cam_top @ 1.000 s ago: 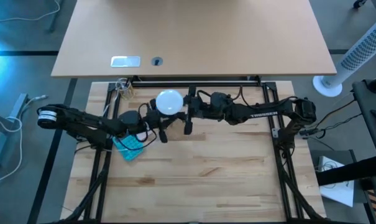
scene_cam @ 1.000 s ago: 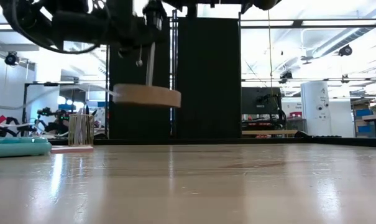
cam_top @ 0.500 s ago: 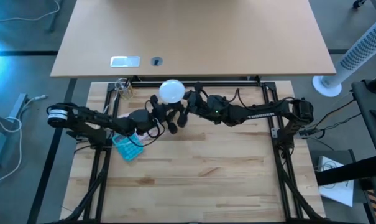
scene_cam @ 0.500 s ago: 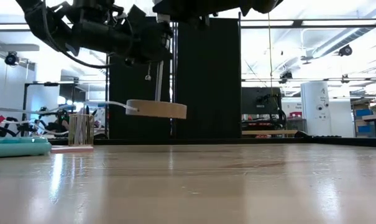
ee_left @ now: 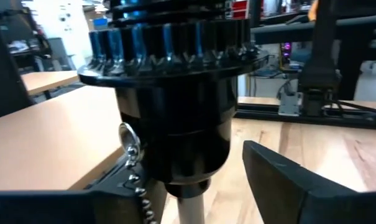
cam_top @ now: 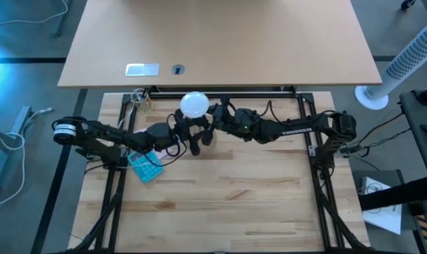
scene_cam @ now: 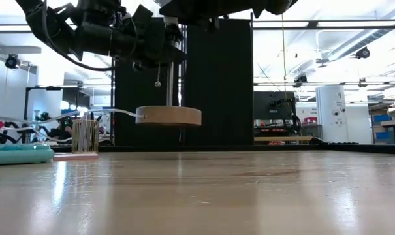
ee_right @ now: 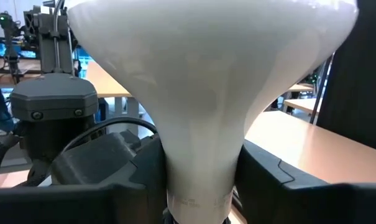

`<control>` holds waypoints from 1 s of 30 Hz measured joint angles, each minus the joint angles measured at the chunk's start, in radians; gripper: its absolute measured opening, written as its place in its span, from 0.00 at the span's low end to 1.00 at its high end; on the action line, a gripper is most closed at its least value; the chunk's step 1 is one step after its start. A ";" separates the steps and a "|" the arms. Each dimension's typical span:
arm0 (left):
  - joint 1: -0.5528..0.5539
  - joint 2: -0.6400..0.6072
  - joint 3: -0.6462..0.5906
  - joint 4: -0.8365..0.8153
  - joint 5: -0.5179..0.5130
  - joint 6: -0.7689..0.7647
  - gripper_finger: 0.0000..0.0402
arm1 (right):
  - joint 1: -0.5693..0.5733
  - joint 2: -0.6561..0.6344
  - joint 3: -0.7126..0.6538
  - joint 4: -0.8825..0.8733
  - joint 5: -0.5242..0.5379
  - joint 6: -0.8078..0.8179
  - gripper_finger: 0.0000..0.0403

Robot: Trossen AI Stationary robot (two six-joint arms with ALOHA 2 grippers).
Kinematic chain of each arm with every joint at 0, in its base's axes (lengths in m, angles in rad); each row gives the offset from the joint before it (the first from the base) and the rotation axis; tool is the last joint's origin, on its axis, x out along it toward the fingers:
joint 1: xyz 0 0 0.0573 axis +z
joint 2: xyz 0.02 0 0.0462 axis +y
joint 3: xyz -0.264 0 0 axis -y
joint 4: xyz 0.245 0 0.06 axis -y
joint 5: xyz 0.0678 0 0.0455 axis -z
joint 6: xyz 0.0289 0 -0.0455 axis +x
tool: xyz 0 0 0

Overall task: Screw lightbulb
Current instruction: Insert the lightbulb into the lamp

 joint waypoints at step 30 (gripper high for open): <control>0.081 -0.047 -0.083 -0.003 0.227 0.047 0.59 | 0.009 0.021 -0.064 0.036 -0.034 0.027 0.34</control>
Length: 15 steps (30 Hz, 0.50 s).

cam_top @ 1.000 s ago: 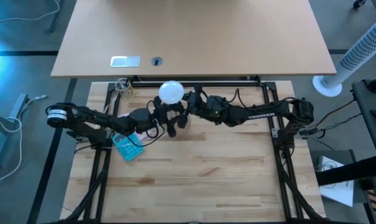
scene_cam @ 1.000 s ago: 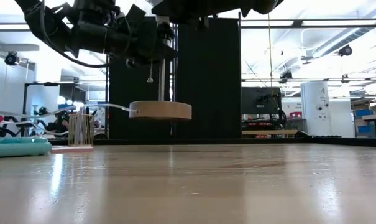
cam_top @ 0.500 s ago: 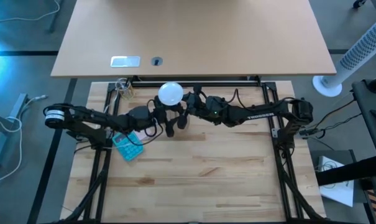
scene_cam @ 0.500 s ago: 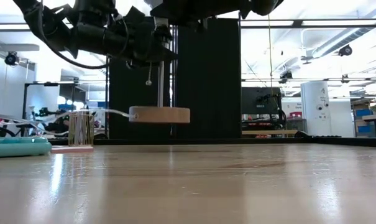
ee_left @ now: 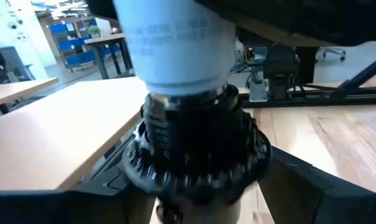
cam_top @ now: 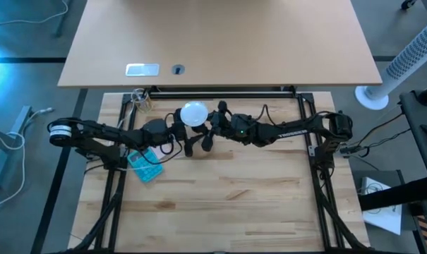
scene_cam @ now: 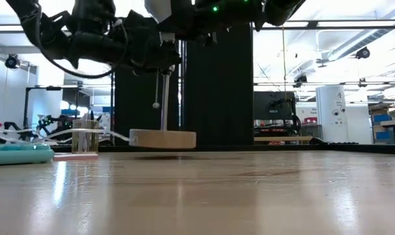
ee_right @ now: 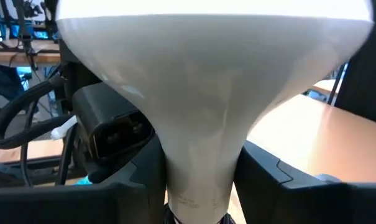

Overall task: Screw lightbulb
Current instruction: Insert the lightbulb into the lamp

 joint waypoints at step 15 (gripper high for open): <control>0.012 0.003 -0.212 0.248 0.114 -0.041 0.59 | 0.002 0.107 -0.023 0.166 -0.102 0.032 0.36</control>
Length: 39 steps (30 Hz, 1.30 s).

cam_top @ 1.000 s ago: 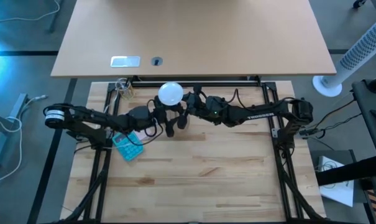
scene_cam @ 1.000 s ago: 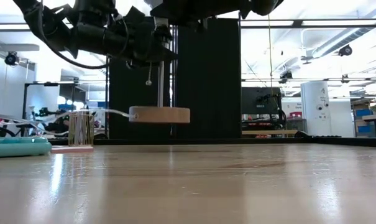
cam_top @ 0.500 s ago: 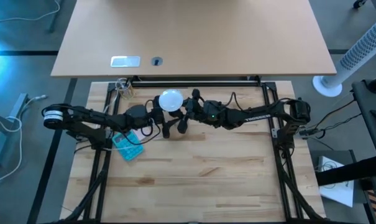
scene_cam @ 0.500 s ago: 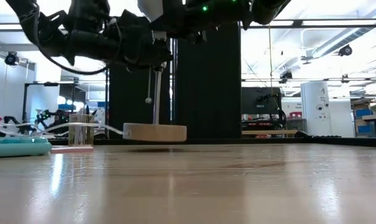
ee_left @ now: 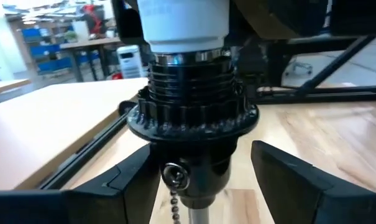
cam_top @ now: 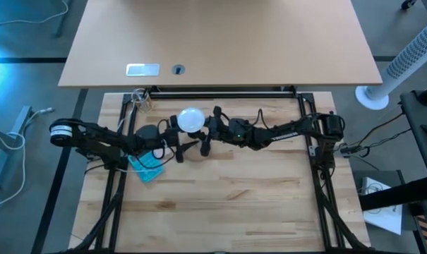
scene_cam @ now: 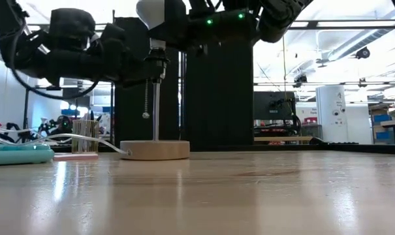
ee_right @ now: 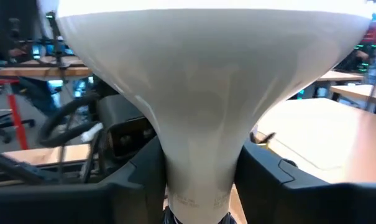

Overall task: Screw lightbulb
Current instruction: Insert the lightbulb into the lamp

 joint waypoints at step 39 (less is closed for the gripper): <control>0.504 0.455 0.417 -0.113 1.375 -0.010 0.62 | -0.004 -0.009 0.000 -0.024 -0.047 0.017 0.36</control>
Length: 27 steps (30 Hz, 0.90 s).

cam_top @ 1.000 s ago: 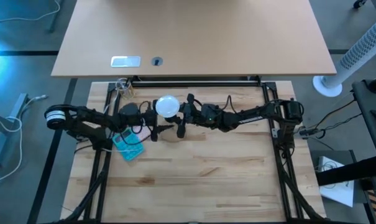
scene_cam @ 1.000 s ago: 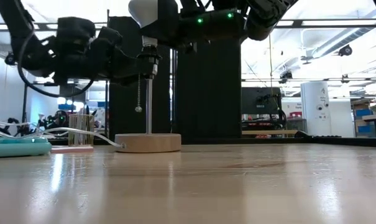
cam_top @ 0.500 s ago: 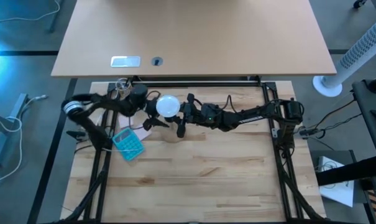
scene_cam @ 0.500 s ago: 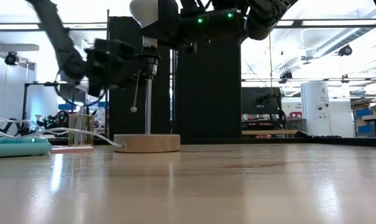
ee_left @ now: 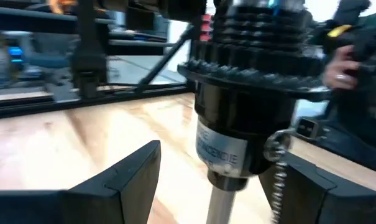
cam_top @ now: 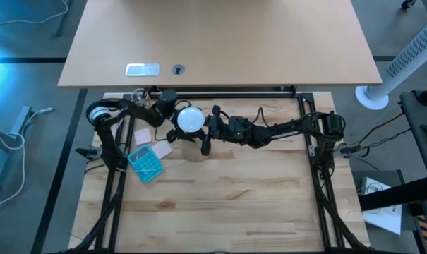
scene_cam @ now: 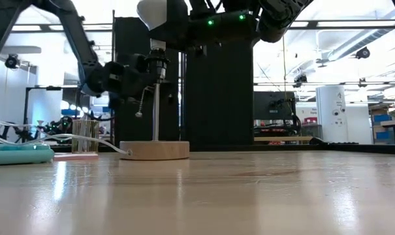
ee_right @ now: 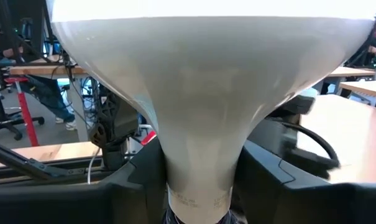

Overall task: Screw lightbulb
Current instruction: Insert the lightbulb into the lamp

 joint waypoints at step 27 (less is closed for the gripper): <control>-0.751 -0.487 -0.496 0.162 -1.948 0.011 0.62 | -0.003 0.000 0.000 -0.004 -0.004 -0.023 0.36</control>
